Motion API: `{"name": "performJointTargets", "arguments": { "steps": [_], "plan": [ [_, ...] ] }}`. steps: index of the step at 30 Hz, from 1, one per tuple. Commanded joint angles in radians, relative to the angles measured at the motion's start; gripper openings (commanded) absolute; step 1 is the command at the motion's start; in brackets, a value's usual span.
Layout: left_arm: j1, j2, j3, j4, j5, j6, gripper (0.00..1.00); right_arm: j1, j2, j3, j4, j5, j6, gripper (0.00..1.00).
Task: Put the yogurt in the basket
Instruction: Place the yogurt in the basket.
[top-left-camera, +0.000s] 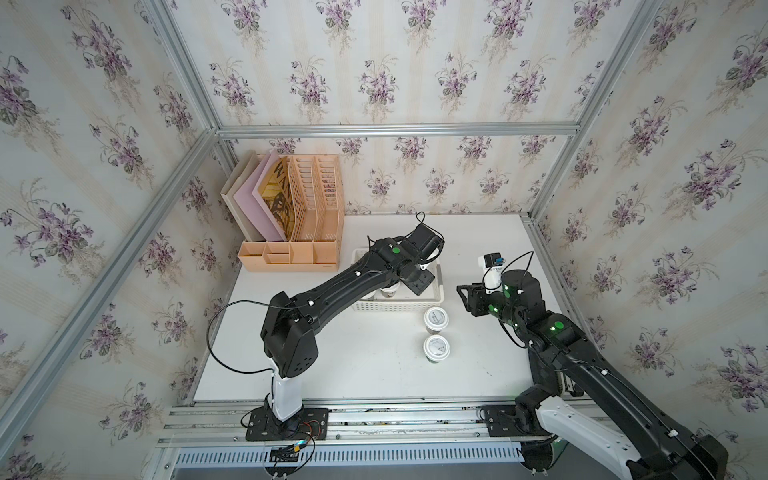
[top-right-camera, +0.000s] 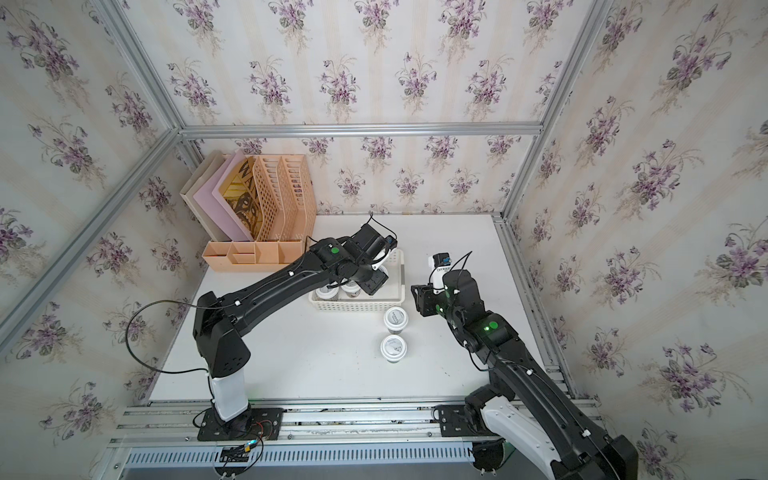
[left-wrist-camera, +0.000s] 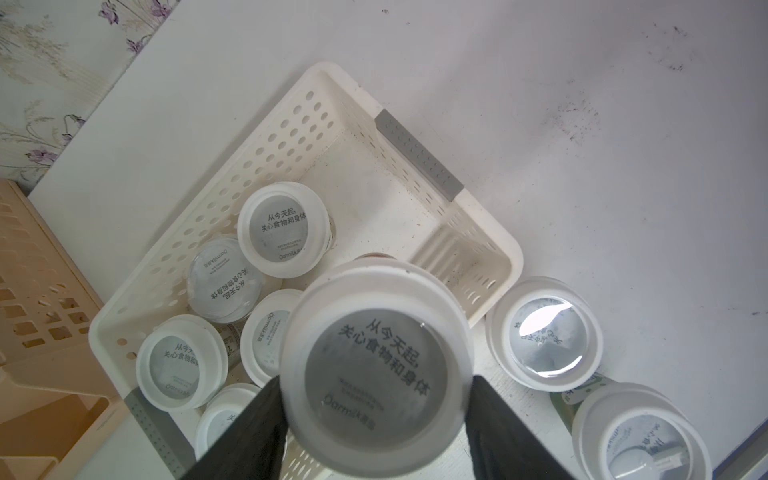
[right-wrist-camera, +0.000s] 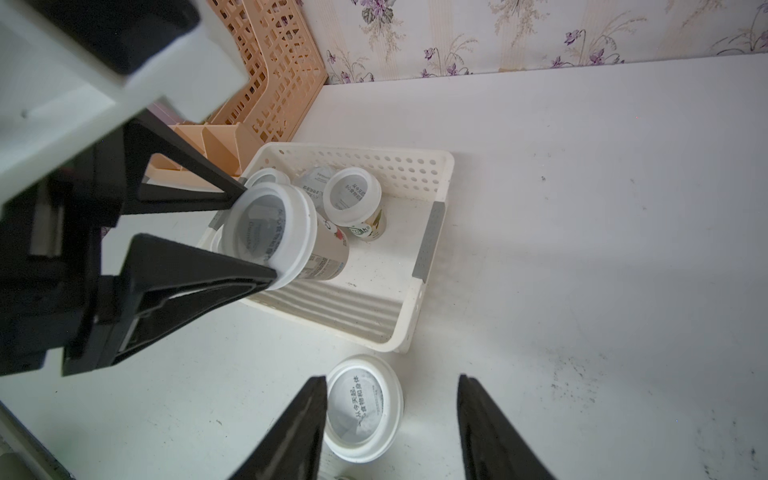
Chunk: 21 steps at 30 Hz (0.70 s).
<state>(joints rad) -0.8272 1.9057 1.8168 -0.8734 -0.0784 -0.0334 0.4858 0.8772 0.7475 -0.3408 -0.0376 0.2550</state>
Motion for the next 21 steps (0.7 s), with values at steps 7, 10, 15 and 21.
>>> {"name": "performJointTargets", "arguments": {
  "steps": [7,10,15,21],
  "plan": [
    [0.029,0.037,-0.010,0.050,0.019,0.014,0.67,-0.001,0.000,-0.002,0.006,0.002,0.001,0.55],
    [0.037,0.050,-0.014,0.055,0.019,0.015,0.67,-0.001,0.001,-0.003,0.006,0.000,0.002,0.55],
    [0.043,0.068,-0.019,0.057,0.019,0.018,0.68,-0.001,0.003,-0.003,0.006,-0.001,0.003,0.55],
    [0.050,0.092,-0.038,0.072,0.022,0.020,0.68,-0.001,0.006,-0.003,0.009,-0.005,0.001,0.55]
  ]
}}
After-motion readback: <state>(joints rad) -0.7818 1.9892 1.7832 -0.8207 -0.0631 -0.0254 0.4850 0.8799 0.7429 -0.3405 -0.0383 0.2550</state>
